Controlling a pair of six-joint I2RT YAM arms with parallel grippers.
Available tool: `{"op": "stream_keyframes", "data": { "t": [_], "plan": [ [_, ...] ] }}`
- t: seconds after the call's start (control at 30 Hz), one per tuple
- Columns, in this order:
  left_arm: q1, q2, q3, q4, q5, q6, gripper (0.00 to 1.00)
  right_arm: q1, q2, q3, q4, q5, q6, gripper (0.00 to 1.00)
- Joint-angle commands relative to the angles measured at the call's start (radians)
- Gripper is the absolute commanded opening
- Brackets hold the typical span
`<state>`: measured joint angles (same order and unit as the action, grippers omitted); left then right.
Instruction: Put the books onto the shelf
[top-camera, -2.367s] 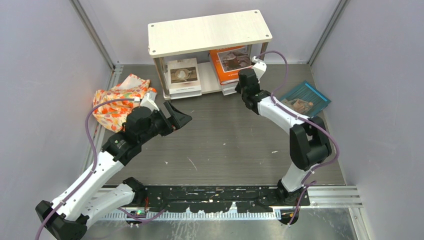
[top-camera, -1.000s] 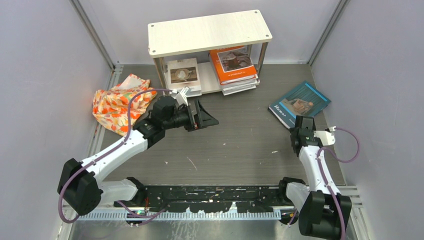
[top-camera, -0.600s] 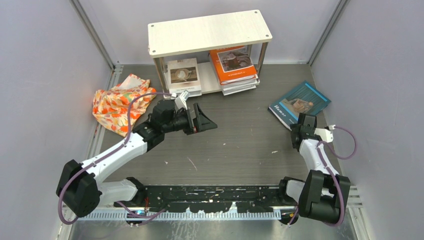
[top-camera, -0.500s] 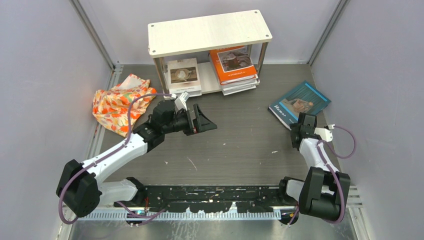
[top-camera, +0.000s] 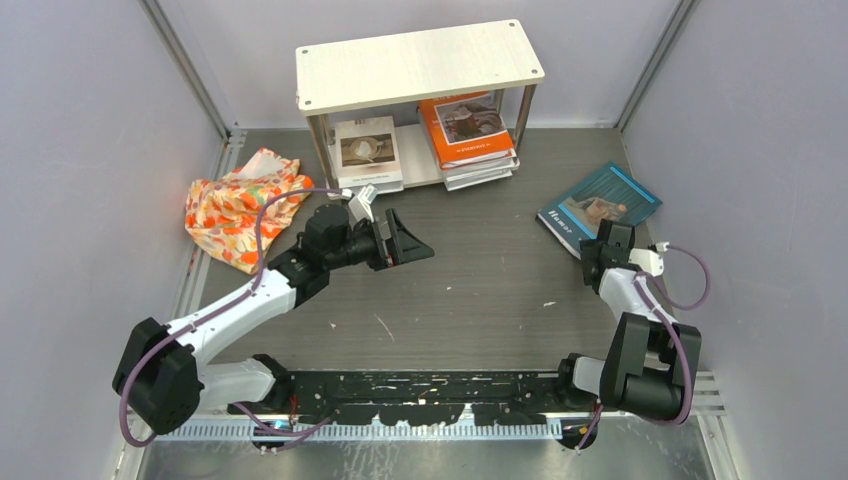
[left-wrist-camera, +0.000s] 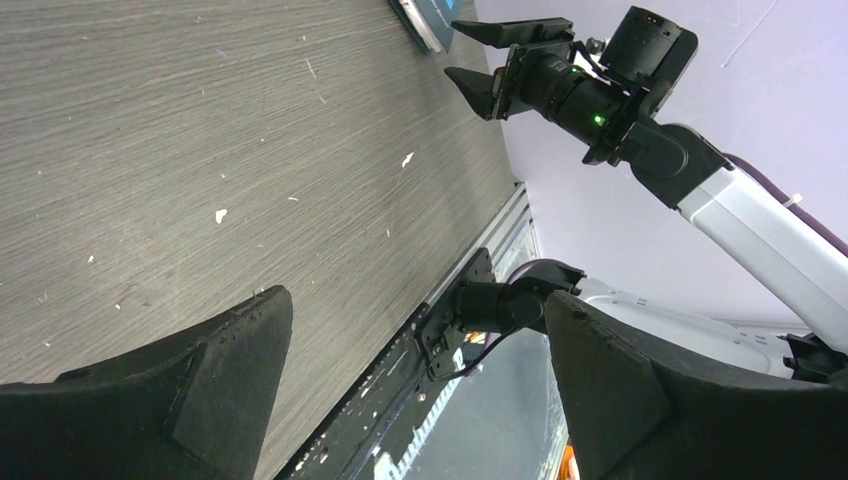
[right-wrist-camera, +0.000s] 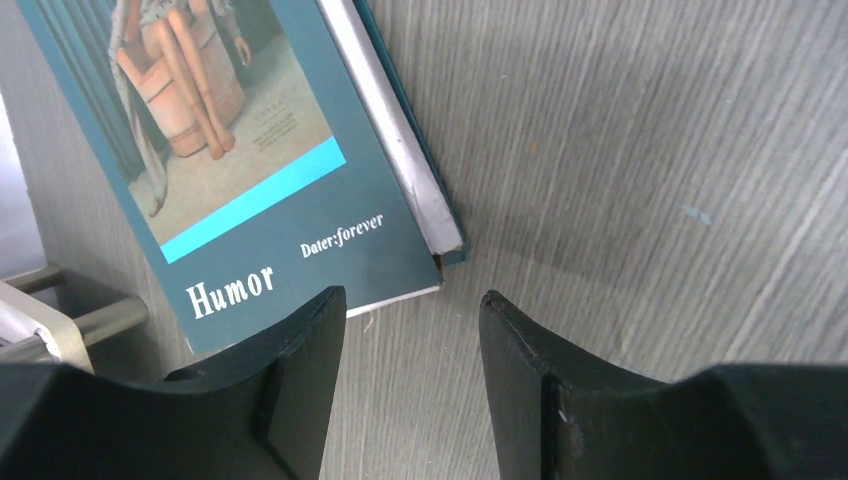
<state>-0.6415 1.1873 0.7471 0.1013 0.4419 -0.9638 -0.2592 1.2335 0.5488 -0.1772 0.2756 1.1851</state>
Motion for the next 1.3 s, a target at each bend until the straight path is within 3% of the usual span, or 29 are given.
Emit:
{"op": "stream_keyframes", "data": {
  "t": [0.0,0.5,0.93,1.13,1.27],
  "plan": [
    [-0.002,0.004,0.005,0.078,-0.003,0.001,0.96,-0.011,0.022,0.033,0.086,0.001,0.011,0.56],
    [-0.002,0.010,-0.003,0.085,-0.003,-0.005,0.95,-0.014,0.092,0.017,0.200,0.007,0.013,0.52],
    [-0.001,-0.012,-0.019,0.078,-0.015,-0.007,0.95,-0.014,0.103,-0.026,0.252,0.047,0.006,0.31],
    [-0.001,-0.023,-0.023,0.072,-0.020,-0.007,0.95,-0.015,0.098,-0.039,0.254,0.063,0.005,0.01],
    [-0.001,-0.031,-0.023,0.065,-0.025,-0.004,0.95,-0.016,0.081,-0.035,0.239,0.071,-0.005,0.01]
  ]
}}
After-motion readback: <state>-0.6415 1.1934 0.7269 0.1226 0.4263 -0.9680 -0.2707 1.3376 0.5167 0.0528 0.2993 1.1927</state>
